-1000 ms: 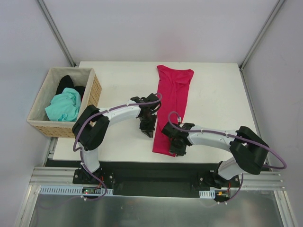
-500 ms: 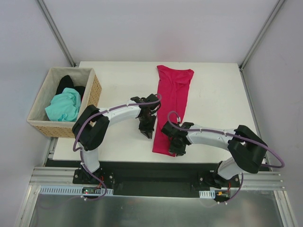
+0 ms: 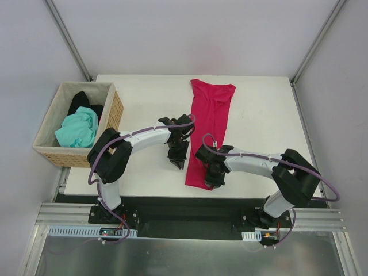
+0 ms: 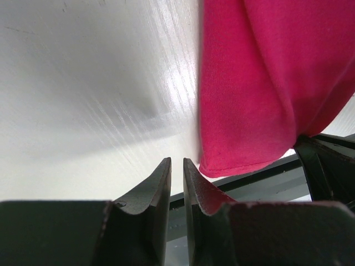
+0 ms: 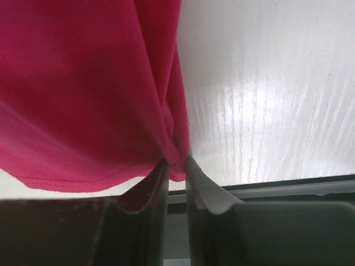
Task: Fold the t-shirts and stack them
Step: Grab the bottom of the folded rectangular tshirt with both arms
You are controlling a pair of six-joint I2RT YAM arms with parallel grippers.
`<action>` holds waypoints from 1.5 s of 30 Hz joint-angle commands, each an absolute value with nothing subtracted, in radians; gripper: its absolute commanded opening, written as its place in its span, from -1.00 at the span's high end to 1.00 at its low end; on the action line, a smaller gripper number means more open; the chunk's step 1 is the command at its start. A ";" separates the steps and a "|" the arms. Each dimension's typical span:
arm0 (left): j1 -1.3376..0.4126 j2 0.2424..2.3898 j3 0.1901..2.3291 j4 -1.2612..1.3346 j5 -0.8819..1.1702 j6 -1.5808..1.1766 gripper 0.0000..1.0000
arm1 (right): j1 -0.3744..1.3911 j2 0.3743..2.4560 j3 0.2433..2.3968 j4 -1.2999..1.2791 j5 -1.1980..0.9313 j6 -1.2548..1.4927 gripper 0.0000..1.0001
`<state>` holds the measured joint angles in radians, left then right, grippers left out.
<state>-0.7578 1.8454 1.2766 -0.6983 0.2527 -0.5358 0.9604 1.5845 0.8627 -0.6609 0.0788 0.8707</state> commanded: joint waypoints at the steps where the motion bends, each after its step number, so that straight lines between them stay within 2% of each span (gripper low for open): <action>1: -0.753 1.795 1.281 -0.744 0.239 -0.543 0.72 | 0.957 1.690 0.801 -0.434 0.115 0.890 0.70; 6: -0.753 1.796 1.289 -0.752 0.239 -0.546 0.72 | 0.953 1.692 0.795 -0.423 0.120 0.888 0.72; 10: -0.753 1.801 1.292 -0.755 0.241 -0.548 0.72 | 0.951 1.689 0.784 -0.420 0.121 0.888 0.97; 25: -0.795 1.821 1.319 -0.747 0.270 -0.589 0.71 | 0.950 1.647 0.778 -0.460 0.138 0.864 0.98; 34: -0.879 1.805 1.241 -0.706 0.281 -0.684 0.67 | 0.948 1.632 0.773 -0.466 0.132 0.838 0.98; 45: -0.891 1.809 1.200 -0.698 0.276 -0.686 0.67 | 0.945 1.621 0.775 -0.463 0.130 0.842 0.97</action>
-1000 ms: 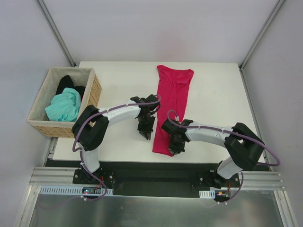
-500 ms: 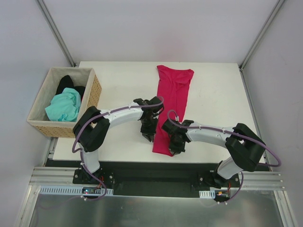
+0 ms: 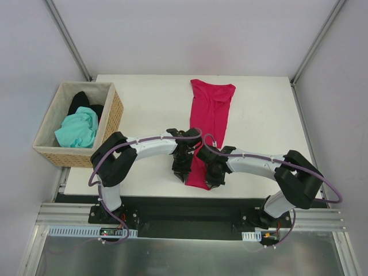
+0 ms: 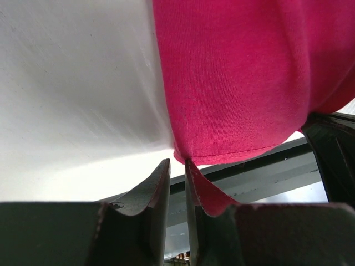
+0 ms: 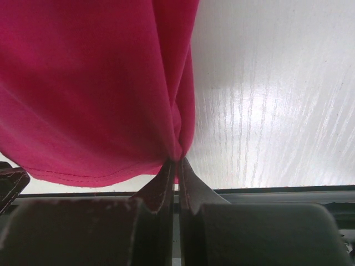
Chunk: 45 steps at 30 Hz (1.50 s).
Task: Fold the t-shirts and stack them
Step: Grab the bottom of the folded rectangular tshirt with both arms
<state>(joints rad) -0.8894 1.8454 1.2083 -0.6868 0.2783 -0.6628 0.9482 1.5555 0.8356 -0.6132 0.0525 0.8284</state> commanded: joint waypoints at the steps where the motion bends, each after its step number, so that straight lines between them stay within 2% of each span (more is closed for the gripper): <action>1: -0.891 1.813 1.201 -0.698 0.276 -0.683 0.67 | 0.946 1.620 0.775 -0.466 0.132 0.844 0.97; 12: -0.891 1.861 1.215 -0.684 0.301 -0.666 0.67 | 0.945 1.615 0.773 -0.480 0.130 0.850 0.98; 21: -0.891 1.888 1.190 -0.654 0.314 -0.661 0.48 | 0.946 1.606 0.778 -0.486 0.127 0.848 0.98; 27: -0.891 1.907 1.200 -0.643 0.327 -0.650 0.46 | 0.946 1.586 0.773 -0.503 0.133 0.853 0.98; 32: -0.891 1.925 1.201 -0.630 0.341 -0.638 0.66 | 0.945 1.574 0.781 -0.520 0.140 0.859 0.98; 33: -0.891 1.927 1.200 -0.629 0.348 -0.637 0.86 | 0.945 1.572 0.782 -0.526 0.143 0.859 0.97; 35: -0.891 1.925 1.195 -0.624 0.350 -0.635 1.00 | 0.946 1.574 0.785 -0.529 0.141 0.861 0.98; 45: -0.891 1.856 1.210 -0.624 0.310 -0.652 1.00 | 0.950 1.559 0.856 -0.593 0.199 0.825 0.98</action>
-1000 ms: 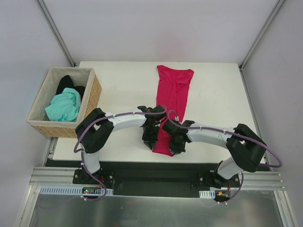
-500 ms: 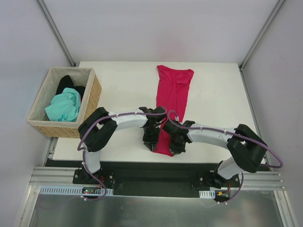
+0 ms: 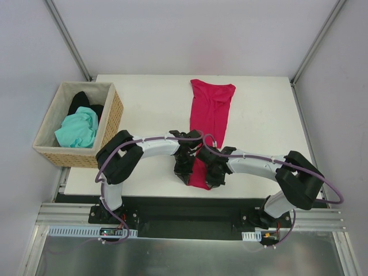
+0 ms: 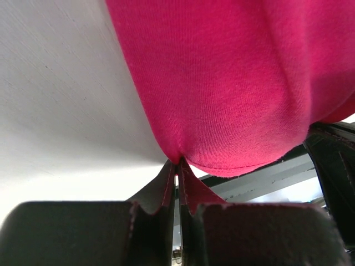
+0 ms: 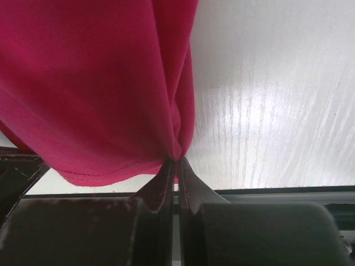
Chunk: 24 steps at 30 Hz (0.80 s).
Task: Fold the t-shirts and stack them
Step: Grab the bottom of the folded rectangular tshirt with both arms
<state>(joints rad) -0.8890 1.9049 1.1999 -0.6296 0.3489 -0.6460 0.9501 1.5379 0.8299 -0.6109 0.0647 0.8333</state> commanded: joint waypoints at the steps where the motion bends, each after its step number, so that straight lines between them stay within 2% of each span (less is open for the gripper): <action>1: -0.891 1.847 1.215 -0.623 0.307 -0.655 1.00 | 0.950 1.555 0.865 -0.601 0.216 0.821 0.97; 24: -0.891 1.686 1.310 -0.729 0.212 -0.655 1.00 | 1.009 1.421 1.038 -0.791 0.425 0.792 0.98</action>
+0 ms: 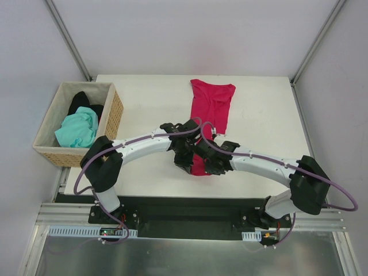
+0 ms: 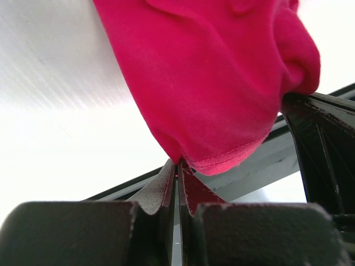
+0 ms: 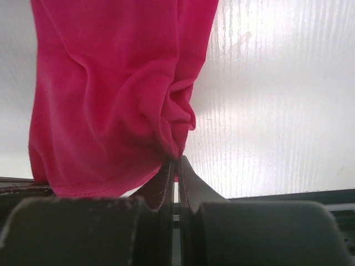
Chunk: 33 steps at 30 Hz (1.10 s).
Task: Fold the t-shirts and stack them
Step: Grab the bottom of the folded rectangular tshirt with both arms, then fold the folded rectangular tshirt in 1/3 of the way
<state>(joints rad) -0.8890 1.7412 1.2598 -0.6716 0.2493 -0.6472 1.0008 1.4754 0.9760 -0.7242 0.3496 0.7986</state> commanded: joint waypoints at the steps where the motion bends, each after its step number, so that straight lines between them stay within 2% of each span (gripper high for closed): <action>1: -0.891 1.681 1.318 -0.733 0.209 -0.655 1.00 | 1.011 1.408 1.045 -0.798 0.433 0.790 0.98; 16: -0.891 1.632 1.414 -0.801 0.173 -0.643 1.00 | 1.012 1.350 1.167 -0.908 0.540 0.759 0.98; 33: -0.900 1.559 1.399 -0.827 0.161 -0.683 1.00 | 1.035 1.301 1.206 -0.966 0.597 0.775 0.98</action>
<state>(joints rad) -0.8894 1.6028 1.3838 -0.7765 0.1711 -0.6445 1.0279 1.3411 1.1561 -0.9226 0.5449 0.7692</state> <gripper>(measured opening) 0.007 0.027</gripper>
